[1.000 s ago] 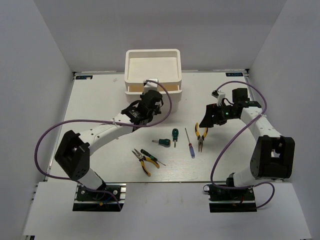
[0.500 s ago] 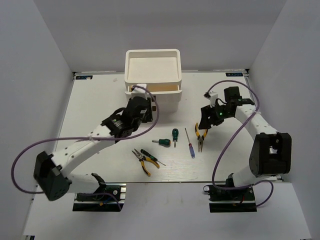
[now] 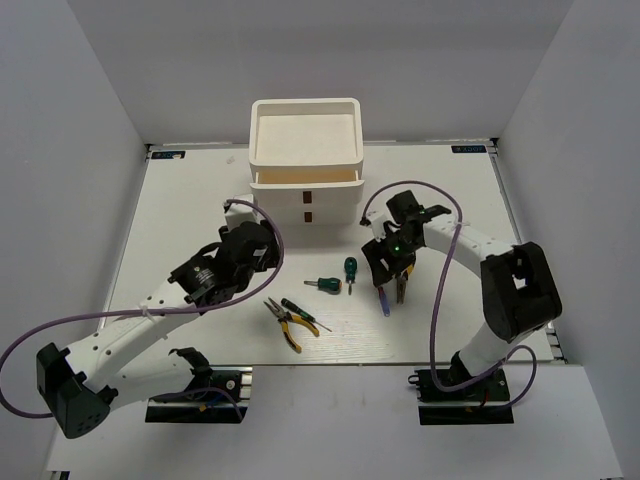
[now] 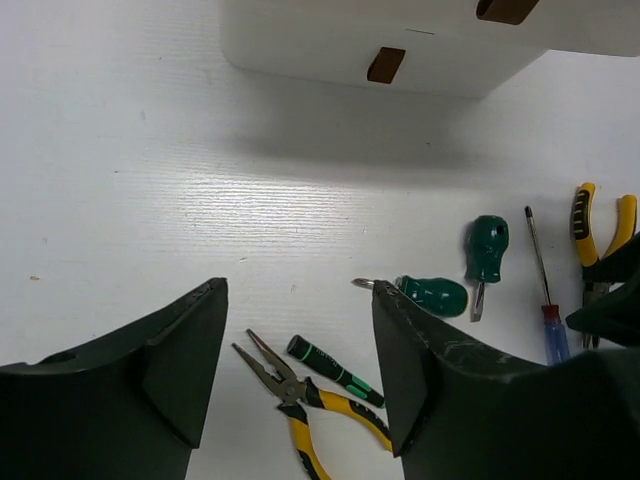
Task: Sort the tools into containers
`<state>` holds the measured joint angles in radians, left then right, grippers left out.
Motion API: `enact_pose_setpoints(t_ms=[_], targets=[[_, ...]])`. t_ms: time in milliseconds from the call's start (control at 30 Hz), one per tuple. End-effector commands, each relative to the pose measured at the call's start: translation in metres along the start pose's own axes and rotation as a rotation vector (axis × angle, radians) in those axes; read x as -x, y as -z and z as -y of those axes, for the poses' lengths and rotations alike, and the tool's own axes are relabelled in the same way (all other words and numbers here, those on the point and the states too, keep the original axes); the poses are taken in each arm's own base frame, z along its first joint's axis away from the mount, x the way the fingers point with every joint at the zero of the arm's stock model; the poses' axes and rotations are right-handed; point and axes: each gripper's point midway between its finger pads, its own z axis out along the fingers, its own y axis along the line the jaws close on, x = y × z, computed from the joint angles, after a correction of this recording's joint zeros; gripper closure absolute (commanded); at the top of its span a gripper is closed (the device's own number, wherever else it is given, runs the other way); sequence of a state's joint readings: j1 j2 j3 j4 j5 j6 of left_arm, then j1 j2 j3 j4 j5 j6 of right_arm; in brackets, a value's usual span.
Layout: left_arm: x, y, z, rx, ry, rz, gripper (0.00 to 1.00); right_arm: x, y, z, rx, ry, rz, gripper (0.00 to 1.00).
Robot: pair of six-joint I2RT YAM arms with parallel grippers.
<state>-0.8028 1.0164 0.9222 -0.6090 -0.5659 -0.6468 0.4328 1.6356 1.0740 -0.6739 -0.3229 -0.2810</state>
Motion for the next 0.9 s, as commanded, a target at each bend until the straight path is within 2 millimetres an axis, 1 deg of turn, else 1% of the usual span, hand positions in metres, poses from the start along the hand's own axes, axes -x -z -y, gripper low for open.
enact_pose_setpoints(t_ms=[0,33,100,133,167,233,267,300,333,367,400,433,467,500,533,567,600,633,667,700,733,767,800,833,867], targets=[[-0.001,0.006,-0.005,0.010,0.022,0.001,0.30,-0.015,-0.014,-0.005,-0.060,-0.026,-0.062,0.32],[-0.005,0.005,-0.007,0.014,0.017,-0.005,0.30,-0.018,-0.018,-0.005,-0.086,-0.019,-0.078,0.33],[-0.005,0.005,-0.006,0.014,0.026,-0.005,0.30,-0.023,-0.026,-0.005,-0.110,-0.064,-0.103,0.35],[-0.006,0.005,-0.005,0.007,0.026,-0.011,0.30,-0.026,-0.029,-0.004,-0.153,-0.071,-0.121,0.37],[-0.006,0.005,-0.005,0.007,0.026,-0.011,0.30,-0.027,-0.031,-0.003,-0.173,-0.073,-0.125,0.41],[-0.007,0.005,-0.006,0.012,0.022,-0.017,0.30,-0.031,-0.035,0.001,-0.226,-0.088,-0.149,0.45],[-0.004,0.007,-0.008,0.015,0.038,-0.003,0.30,-0.036,-0.037,0.001,-0.242,-0.088,-0.163,0.49],[-0.007,0.007,-0.009,0.016,0.045,-0.005,0.30,-0.044,-0.041,-0.001,-0.250,-0.090,-0.182,0.54],[-0.012,0.006,-0.013,0.027,0.035,-0.018,0.30,-0.046,-0.040,0.005,-0.290,-0.088,-0.190,0.54],[-0.012,0.006,-0.012,0.027,0.045,-0.018,0.30,-0.049,-0.041,0.005,-0.297,-0.087,-0.202,0.59],[-0.014,0.007,-0.014,0.027,0.045,-0.018,0.30,-0.052,-0.043,0.006,-0.305,-0.096,-0.210,0.61],[-0.018,0.006,-0.016,0.033,0.050,-0.025,0.30,-0.059,-0.046,0.005,-0.304,-0.110,-0.231,0.64],[-0.020,0.006,-0.018,0.038,0.044,-0.032,0.30,-0.061,-0.047,0.002,-0.296,-0.111,-0.239,0.69],[-0.023,0.005,-0.019,0.044,0.055,-0.037,0.30,-0.065,-0.048,0.001,-0.291,-0.113,-0.247,0.80],[-0.028,0.004,-0.019,0.043,0.061,-0.050,0.30,-0.063,-0.046,0.000,-0.284,-0.112,-0.237,0.85],[-0.028,0.004,-0.019,0.043,0.061,-0.050,0.30,-0.061,-0.044,-0.002,-0.276,-0.115,-0.229,0.91],[-0.030,0.004,-0.017,0.034,0.074,-0.058,0.30,-0.049,-0.037,-0.004,-0.266,-0.115,-0.198,1.00],[-0.035,0.004,-0.016,0.026,0.081,-0.076,0.30,-0.040,-0.030,-0.009,-0.231,-0.106,-0.165,1.00],[-0.039,0.002,-0.014,0.025,0.074,-0.093,0.30,-0.036,-0.024,-0.009,-0.214,-0.051,-0.163,1.00],[-0.045,-0.001,-0.013,0.020,0.070,-0.108,0.30,-0.025,-0.012,-0.016,-0.165,-0.026,-0.127,1.00],[-0.052,-0.001,-0.011,0.007,0.078,-0.133,0.30,-0.011,0.001,-0.033,-0.086,0.009,-0.076,1.00],[-0.056,-0.005,-0.007,0.002,0.073,-0.150,0.29,0.003,0.017,-0.038,-0.036,0.184,-0.022,1.00],[-0.064,-0.007,-0.007,0.000,0.085,-0.183,0.29,0.007,0.025,-0.049,0.041,0.234,0.008,1.00],[-0.066,-0.009,-0.007,0.009,0.097,-0.192,0.28,0.007,0.039,-0.065,0.135,0.360,0.021,1.00],[-0.071,-0.010,-0.006,0.005,0.092,-0.210,0.28,0.011,0.059,-0.076,0.163,0.456,0.080,1.00]])
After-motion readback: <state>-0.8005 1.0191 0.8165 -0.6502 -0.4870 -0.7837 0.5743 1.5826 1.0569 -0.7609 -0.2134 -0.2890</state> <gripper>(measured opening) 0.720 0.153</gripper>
